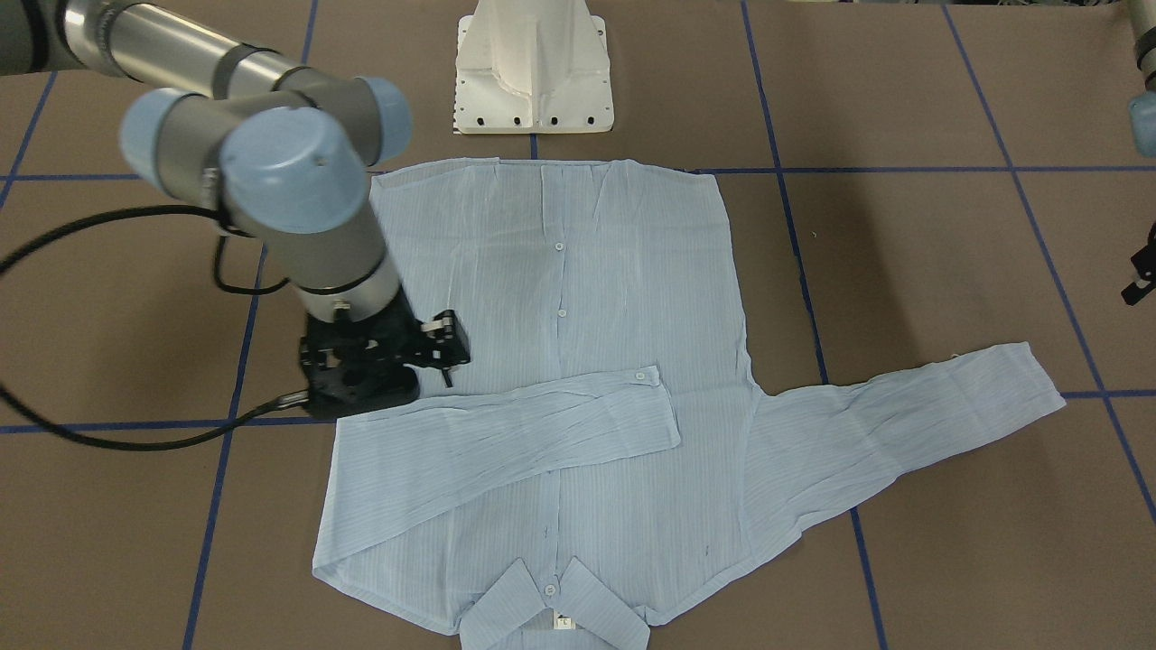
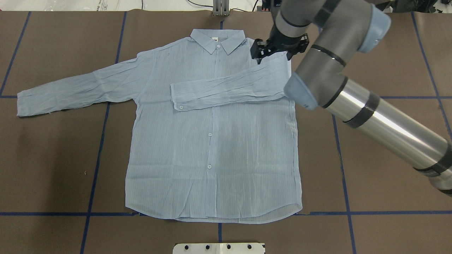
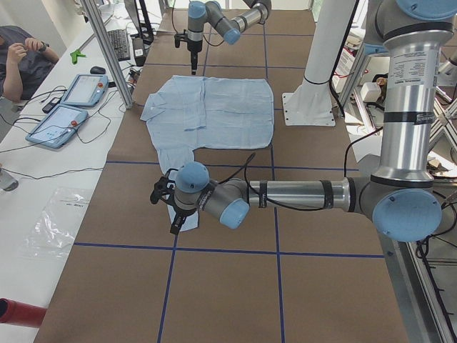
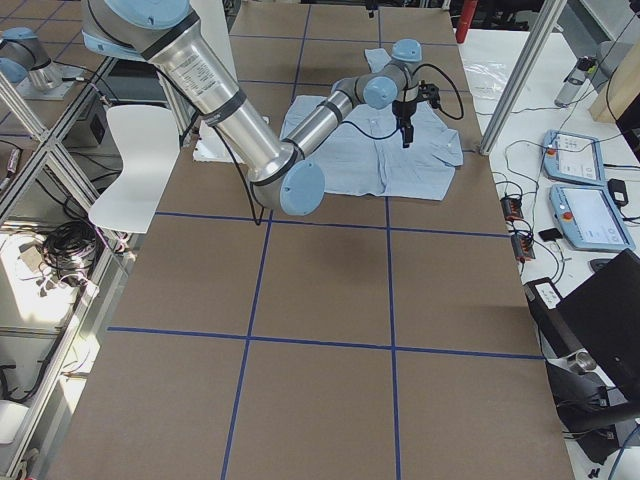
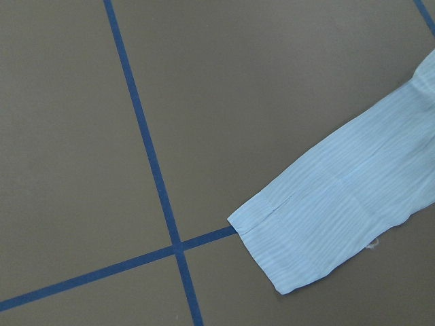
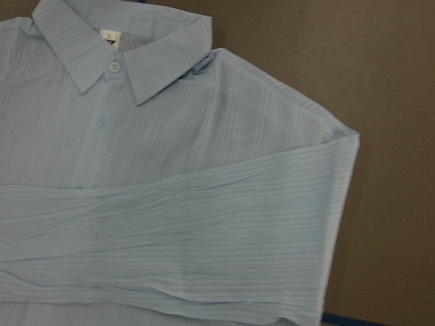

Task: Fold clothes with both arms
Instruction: 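Release the sleeve and raise the right gripper away from the shirt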

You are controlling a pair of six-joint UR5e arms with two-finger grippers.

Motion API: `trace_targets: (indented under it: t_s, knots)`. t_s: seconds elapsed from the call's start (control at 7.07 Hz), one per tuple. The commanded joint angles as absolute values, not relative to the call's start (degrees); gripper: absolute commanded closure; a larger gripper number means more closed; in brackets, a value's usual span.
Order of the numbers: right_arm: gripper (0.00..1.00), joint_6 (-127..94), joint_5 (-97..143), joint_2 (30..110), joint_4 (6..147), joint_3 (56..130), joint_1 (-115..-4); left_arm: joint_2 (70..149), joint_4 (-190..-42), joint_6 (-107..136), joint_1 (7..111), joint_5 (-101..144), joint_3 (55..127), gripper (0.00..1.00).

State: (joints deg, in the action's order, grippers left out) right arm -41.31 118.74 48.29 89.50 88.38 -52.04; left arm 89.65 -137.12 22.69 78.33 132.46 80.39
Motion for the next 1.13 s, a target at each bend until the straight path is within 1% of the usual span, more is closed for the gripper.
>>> trace_targets:
  t_s: [0.0, 0.14, 0.57, 0.71, 0.85, 0.99]
  knots:
    - [0.00, -26.68, 124.69, 58.76, 89.04, 92.63, -62.01, 89.74, -150.27, 36.94, 72.10, 126.31, 73.93, 0.00]
    - [0.00, -21.58, 126.46, 61.67, 88.86, 92.64, -64.49, 89.82, -150.81, 40.48, 69.55, 126.12, 73.83, 0.00]
    - [0.00, -20.30, 126.65, 63.02, 88.77, 92.72, -65.30, 90.26, -151.35, 43.84, 65.67, 124.10, 73.83, 0.01]
    - [0.00, -20.22, 126.65, 63.10, 88.77, 92.72, -65.30, 90.35, -151.17, 44.03, 64.70, 122.88, 73.83, 0.03]
    - [0.00, -20.21, 126.65, 63.11, 88.77, 92.72, -65.30, 90.35, -151.17, 43.95, 63.73, 122.87, 73.83, 0.12]
    - [0.00, -20.21, 126.65, 63.11, 88.77, 92.72, -65.22, 90.35, -151.26, 43.95, 62.50, 122.78, 73.22, 0.18]
